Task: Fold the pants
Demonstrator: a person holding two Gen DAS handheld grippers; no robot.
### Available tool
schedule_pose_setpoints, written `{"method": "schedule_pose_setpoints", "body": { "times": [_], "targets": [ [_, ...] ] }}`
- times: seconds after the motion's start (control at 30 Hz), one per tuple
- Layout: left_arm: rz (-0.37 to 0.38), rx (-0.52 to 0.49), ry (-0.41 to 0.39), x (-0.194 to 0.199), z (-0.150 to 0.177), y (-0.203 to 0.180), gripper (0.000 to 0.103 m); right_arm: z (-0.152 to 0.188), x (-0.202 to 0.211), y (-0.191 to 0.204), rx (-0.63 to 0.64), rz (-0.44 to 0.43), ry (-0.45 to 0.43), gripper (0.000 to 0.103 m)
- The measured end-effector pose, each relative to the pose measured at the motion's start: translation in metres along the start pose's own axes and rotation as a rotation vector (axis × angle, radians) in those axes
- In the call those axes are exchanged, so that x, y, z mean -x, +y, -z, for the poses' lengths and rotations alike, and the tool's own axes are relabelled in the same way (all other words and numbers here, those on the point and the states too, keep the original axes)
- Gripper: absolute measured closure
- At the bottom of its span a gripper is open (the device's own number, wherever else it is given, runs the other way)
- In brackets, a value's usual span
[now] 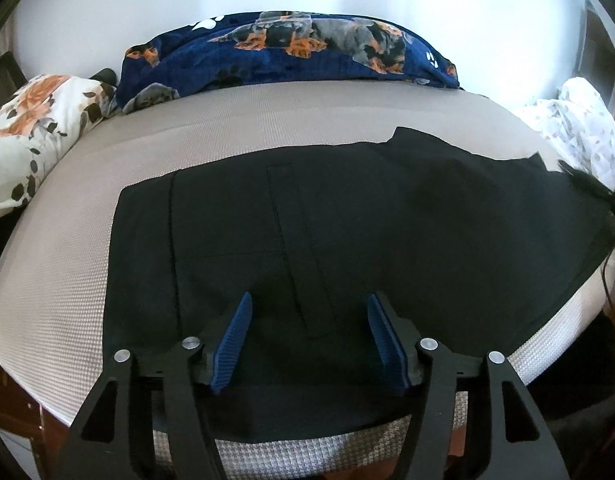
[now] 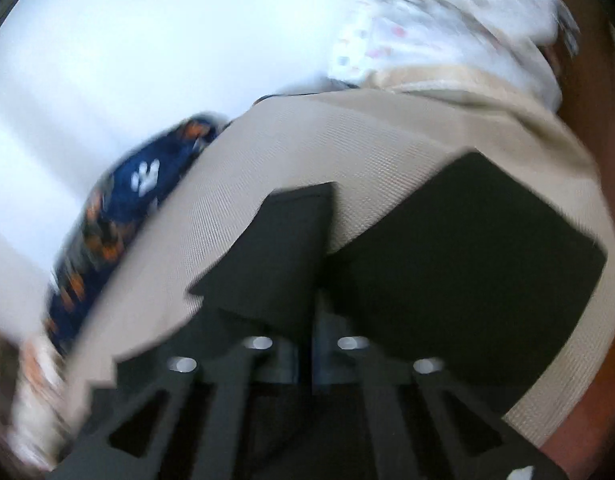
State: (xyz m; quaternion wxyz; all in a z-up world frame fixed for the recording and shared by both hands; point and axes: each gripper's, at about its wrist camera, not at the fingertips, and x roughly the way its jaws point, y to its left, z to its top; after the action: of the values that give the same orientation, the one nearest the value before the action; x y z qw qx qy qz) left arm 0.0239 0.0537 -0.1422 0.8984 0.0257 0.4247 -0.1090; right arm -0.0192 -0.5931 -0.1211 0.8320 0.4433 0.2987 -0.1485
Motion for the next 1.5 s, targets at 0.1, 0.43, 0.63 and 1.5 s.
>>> {"method": "schedule_pose_setpoints", "body": {
  "times": [0.1, 0.43, 0.63, 1.5],
  "targets": [
    [0.014, 0.008, 0.002, 0.0, 0.001, 0.0, 0.042, 0.009, 0.014, -0.063, -0.31, -0.159, -0.01, 0.1],
    [0.015, -0.008, 0.002, 0.0, 0.0, 0.002, 0.04, 0.031, 0.03, -0.1, -0.449, -0.293, 0.004, 0.099],
    [0.018, -0.009, 0.004, -0.001, 0.0, 0.001, 0.038, 0.028, 0.04, -0.09, -0.376, -0.26, -0.016, 0.093],
    [-0.006, -0.018, -0.012, 0.009, 0.005, 0.015, 0.037, 0.024, 0.043, -0.114, -0.406, -0.282, 0.094, 0.094]
  ]
}}
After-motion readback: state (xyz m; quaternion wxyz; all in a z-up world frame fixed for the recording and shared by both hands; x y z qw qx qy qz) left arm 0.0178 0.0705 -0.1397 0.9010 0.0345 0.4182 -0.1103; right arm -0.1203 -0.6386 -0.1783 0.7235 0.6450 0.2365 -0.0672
